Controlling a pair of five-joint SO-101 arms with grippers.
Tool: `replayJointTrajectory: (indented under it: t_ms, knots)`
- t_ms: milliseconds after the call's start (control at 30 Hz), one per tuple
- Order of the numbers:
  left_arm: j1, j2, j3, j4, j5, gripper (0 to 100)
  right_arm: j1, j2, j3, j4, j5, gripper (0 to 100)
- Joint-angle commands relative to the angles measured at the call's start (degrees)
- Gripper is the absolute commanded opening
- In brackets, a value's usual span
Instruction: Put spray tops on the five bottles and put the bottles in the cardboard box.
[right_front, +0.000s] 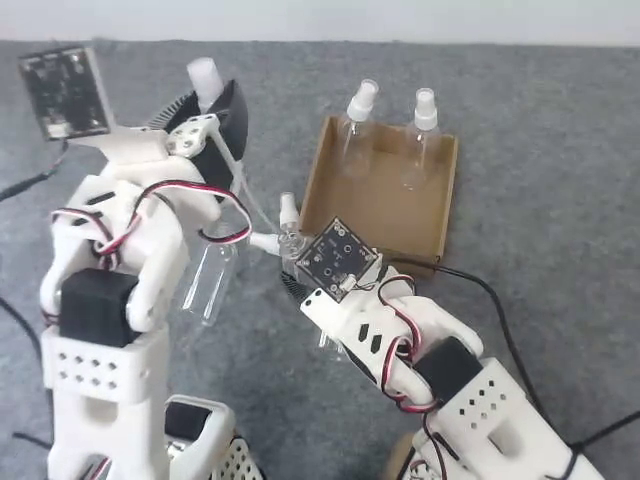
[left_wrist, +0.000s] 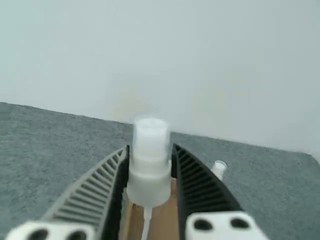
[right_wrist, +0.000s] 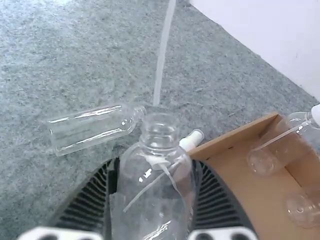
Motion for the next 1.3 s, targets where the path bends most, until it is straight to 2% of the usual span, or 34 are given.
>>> replayJointTrajectory:
  t_ms: [0,167,400,567,667,767,867,1100,1267]
  knots:
    - [5.3,-1.2,2.9,-1.5,0.8,5,0.7,-2.0,-0.7,-1.5,-0.4,0.6]
    - [6.2,-1.3,12.7,-4.7,0.6,5,0.7,-2.3,-0.7,-1.4,-0.3,0.6]
    - [6.2,-1.3,17.8,-1.5,0.6,5,0.7,-2.3,4.0,-2.3,0.1,0.6]
    - [6.8,-1.3,18.0,1.9,0.6,5,1.5,-2.1,7.3,-16.7,0.4,0.6]
    - [6.7,-1.3,20.5,1.5,0.4,5,2.8,-1.8,11.8,-27.1,-4.6,0.6]
    - [6.8,-1.3,23.3,0.2,0.0,5,3.4,-1.8,13.5,-33.1,-9.0,0.6]
    - [6.8,-1.3,25.1,-0.8,-2.5,5,3.7,-1.8,13.4,-33.7,-11.4,0.6]
    - [9.1,-1.3,25.1,-0.4,-6.4,6,5.0,-1.8,13.7,-33.5,-11.3,0.6]
    - [9.5,-1.5,24.4,1.1,-6.8,8,5.3,-2.4,13.6,-28.6,-11.3,0.6]
